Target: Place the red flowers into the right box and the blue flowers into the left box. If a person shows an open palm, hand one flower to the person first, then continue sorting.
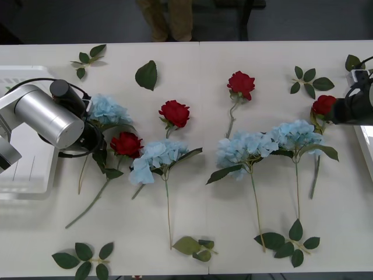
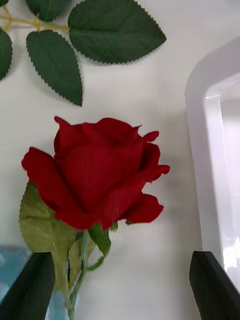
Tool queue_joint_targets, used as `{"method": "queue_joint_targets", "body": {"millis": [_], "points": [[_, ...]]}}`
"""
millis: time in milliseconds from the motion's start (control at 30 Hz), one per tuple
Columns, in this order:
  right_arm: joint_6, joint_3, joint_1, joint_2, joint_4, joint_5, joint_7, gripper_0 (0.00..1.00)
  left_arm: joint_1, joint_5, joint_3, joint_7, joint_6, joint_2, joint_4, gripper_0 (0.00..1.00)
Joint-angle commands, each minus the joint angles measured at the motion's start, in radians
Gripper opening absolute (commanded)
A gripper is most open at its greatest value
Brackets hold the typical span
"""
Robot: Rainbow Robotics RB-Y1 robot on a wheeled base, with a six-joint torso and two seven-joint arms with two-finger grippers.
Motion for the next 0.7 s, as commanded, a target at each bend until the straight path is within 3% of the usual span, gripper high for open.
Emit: {"method": "queue_joint_targets", "body": {"millis": [33, 367, 400, 433, 467, 667, 700], "points": [[-0.08, -0.023, 0.002, 0.085, 0.036, 0.087, -0.064, 0.79, -0.045, -0.013, 0.01, -0.114, -0.053, -0.015, 0.056, 1.0], [-0.106, -0.023, 0.022, 0.14, 0.065, 0.133, -0.062, 0.78, -0.045, -0.01, 0.01, -0.117, -0.05, -0.018, 0.062, 1.0], [-0.112, -0.023, 0.025, 0.144, 0.065, 0.141, -0.064, 0.78, -0.045, -0.008, 0.008, -0.117, -0.05, -0.018, 0.062, 0.77], [-0.12, -0.023, 0.026, 0.151, 0.065, 0.152, -0.065, 0.78, -0.045, -0.004, 0.01, -0.118, -0.05, -0.018, 0.062, 0.31], [-0.127, -0.023, 0.028, 0.158, 0.071, 0.161, -0.067, 0.78, -0.045, -0.002, 0.01, -0.117, -0.05, -0.018, 0.062, 0.0], [-0.242, -0.023, 0.026, 0.195, 0.154, 0.17, -0.068, 0.78, -0.045, 0.016, 0.01, -0.121, -0.056, -0.018, 0.06, 0.0], [-0.247, -0.023, 0.026, 0.197, 0.159, 0.17, -0.067, 0.74, -0.045, 0.018, 0.01, -0.123, -0.058, -0.018, 0.06, 0.0]]}}
